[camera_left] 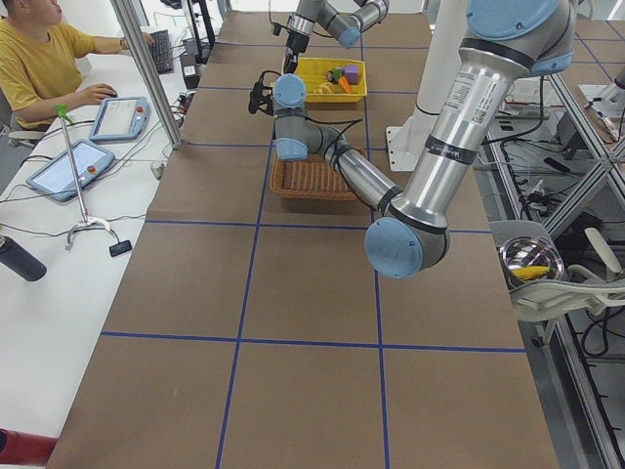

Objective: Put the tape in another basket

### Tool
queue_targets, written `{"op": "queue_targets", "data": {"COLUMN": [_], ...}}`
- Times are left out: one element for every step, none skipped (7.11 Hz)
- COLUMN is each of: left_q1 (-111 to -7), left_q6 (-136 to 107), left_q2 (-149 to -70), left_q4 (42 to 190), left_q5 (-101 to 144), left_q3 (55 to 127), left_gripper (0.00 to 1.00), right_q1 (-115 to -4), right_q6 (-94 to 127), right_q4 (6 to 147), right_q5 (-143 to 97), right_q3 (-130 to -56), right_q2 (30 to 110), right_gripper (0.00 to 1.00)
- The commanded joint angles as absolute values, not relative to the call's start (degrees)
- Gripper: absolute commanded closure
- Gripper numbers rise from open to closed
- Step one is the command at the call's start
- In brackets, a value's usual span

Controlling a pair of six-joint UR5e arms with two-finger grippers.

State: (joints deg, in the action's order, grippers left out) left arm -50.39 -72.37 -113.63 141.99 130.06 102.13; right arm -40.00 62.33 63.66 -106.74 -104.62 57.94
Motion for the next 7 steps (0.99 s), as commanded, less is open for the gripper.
{"op": "queue_targets", "data": {"left_q1": [-47.03, -46.93, -46.76, -46.76, -46.67, -45.89, -43.88], "left_q6": [-78.13, -79.09, -79.97, -80.07, -80.68, -80.77, -80.77], "left_q2": [-114.43, -114.52, -115.22, -115.31, -115.57, -115.66, -115.66], "left_q4": [148.79, 148.8, 148.8, 148.8, 148.8, 148.8, 148.8], "left_q5": [129.9, 129.9, 129.9, 129.82, 129.81, 127.12, 124.74], "left_q3": [101.78, 102.13, 101.87, 101.78, 101.86, 101.6, 101.6], "left_gripper": [0.01, 0.01, 0.01, 0.01, 0.01, 0.01, 0.01], "right_q1": [-37.54, -35.62, -34.73, -33.67, -32.1, -30.08, -28.67], "right_q6": [66.43, 66.62, 66.88, 67.58, 67.67, 67.76, 67.76], "right_q4": [57.34, 55.56, 55.46, 55.46, 55.55, 55.63, 55.63], "right_q5": [-104.26, -101.19, -100.55, -99.42, -97.32, -94.77, -92.83], "right_q3": [-104.68, -104.5, -104.85, -104.94, -105.03, -104.94, -104.94], "right_q2": [57.57, 57.57, 57.39, 57.13, 57.13, 56.35, 56.25], "right_gripper": [1.0, 1.0, 1.0, 1.0, 1.0, 1.0, 1.0]}}
